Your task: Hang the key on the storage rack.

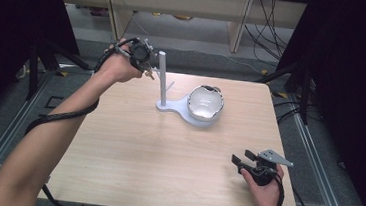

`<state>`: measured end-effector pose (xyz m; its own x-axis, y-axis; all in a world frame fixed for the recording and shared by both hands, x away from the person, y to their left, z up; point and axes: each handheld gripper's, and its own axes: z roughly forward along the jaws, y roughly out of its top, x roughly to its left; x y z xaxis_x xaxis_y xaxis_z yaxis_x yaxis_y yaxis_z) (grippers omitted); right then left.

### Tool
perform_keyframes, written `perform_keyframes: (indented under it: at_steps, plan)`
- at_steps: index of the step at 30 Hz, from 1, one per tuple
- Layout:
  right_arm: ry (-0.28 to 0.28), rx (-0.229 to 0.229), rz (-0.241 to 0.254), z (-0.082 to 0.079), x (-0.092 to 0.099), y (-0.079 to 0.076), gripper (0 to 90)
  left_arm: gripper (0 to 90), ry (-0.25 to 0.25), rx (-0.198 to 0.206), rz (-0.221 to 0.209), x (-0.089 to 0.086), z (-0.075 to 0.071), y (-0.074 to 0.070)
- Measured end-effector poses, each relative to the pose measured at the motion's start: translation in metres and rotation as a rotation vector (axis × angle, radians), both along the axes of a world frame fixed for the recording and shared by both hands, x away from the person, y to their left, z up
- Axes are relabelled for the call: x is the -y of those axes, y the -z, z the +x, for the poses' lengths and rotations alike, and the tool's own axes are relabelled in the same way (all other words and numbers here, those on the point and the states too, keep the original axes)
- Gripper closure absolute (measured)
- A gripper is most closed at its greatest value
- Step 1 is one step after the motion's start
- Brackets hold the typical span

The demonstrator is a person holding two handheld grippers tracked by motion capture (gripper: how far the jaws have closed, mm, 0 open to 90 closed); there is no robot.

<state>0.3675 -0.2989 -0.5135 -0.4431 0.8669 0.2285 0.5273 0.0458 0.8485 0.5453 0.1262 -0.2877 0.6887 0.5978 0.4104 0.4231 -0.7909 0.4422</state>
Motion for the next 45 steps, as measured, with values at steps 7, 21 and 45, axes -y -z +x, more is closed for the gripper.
perform_keyframes:
  at_steps: [7, 21, 45]
  plan:
    - [-0.002, -0.002, -0.005, 0.000, 0.000, 0.000, 35.9, 83.0, 0.010, 0.025, -0.021, 0.004, 0.002, 0.003]
    - [0.001, -0.009, -0.003, 0.000, 0.000, 0.000, 35.9, 83.0, 0.007, 0.036, -0.034, -0.007, 0.003, 0.012]
    - [-0.004, 0.008, -0.014, 0.001, 0.000, 0.001, 35.9, 83.0, 0.007, 0.085, 0.000, -0.015, -0.005, 0.020]
